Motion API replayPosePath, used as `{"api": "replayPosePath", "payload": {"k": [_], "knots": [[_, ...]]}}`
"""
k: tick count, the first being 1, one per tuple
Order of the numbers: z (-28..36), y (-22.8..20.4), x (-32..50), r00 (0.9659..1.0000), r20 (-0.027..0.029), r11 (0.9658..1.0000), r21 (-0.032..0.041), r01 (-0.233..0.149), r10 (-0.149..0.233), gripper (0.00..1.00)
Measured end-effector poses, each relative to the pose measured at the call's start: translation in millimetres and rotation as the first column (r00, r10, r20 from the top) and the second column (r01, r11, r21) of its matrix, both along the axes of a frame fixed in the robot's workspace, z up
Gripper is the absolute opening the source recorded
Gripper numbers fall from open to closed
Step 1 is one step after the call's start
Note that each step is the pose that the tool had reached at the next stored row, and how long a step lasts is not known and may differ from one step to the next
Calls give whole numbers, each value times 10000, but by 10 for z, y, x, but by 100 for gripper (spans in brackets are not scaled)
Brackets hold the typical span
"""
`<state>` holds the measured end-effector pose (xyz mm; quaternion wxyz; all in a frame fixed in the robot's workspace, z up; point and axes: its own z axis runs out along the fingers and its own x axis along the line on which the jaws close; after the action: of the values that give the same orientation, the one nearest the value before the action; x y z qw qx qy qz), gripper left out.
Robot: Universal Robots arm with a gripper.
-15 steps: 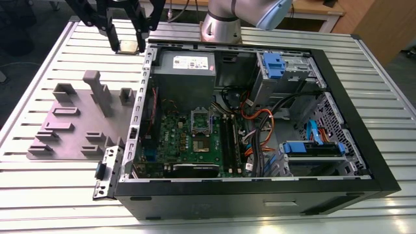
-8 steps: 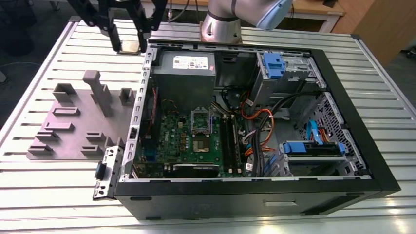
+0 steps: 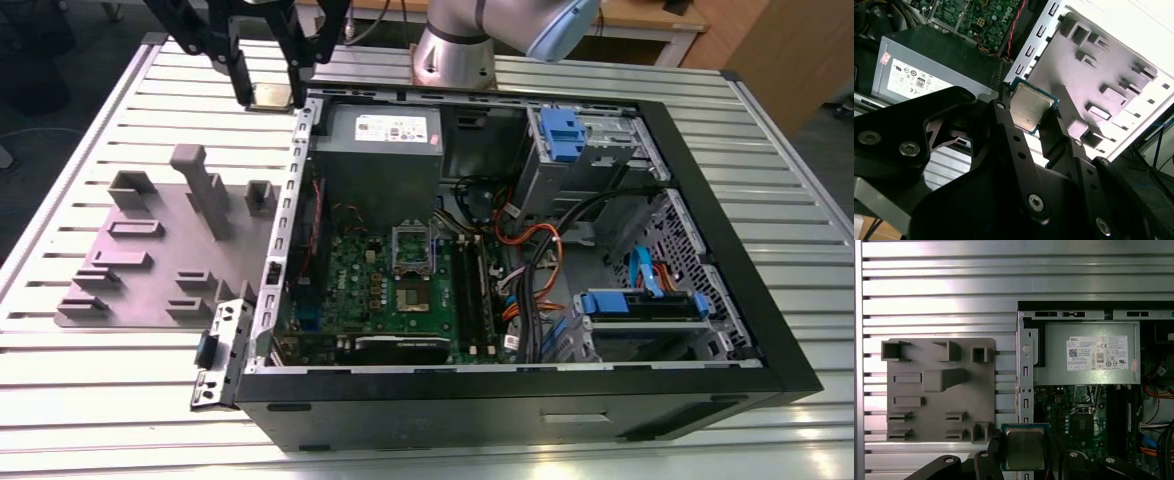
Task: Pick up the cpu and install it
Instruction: 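Pick up the cpu and move it towards the insertion slot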
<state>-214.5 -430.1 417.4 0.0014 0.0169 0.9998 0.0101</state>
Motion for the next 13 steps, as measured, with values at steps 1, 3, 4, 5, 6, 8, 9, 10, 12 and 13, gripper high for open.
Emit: {"api": "replayPosePath", "payload": {"k": [1, 3, 4, 5, 6, 8, 9, 10, 12, 13], "knots": [[0, 0, 2, 10000, 0, 10000, 0, -1, 1, 47], [0, 0, 8, 10000, 0, 10000, 0, -1, 1, 47], [0, 0, 10, 10000, 0, 10000, 0, -2, 2, 47], [0, 0, 12, 10000, 0, 10000, 0, -3, 3, 47], [0, 0, 15, 10000, 0, 10000, -1, -3, 3, 47], [0, 0, 23, 10000, 0, 10000, -1, -2, 2, 47], [0, 0, 28, 10000, 0, 10000, 0, -2, 2, 47], [0, 0, 33, 10000, -1, 10000, 0, -2, 2, 47], [0, 0, 44, 10000, -1, 10000, 0, -2, 2, 47], [0, 0, 51, 10000, 0, 10000, 0, -2, 2, 47]]}}
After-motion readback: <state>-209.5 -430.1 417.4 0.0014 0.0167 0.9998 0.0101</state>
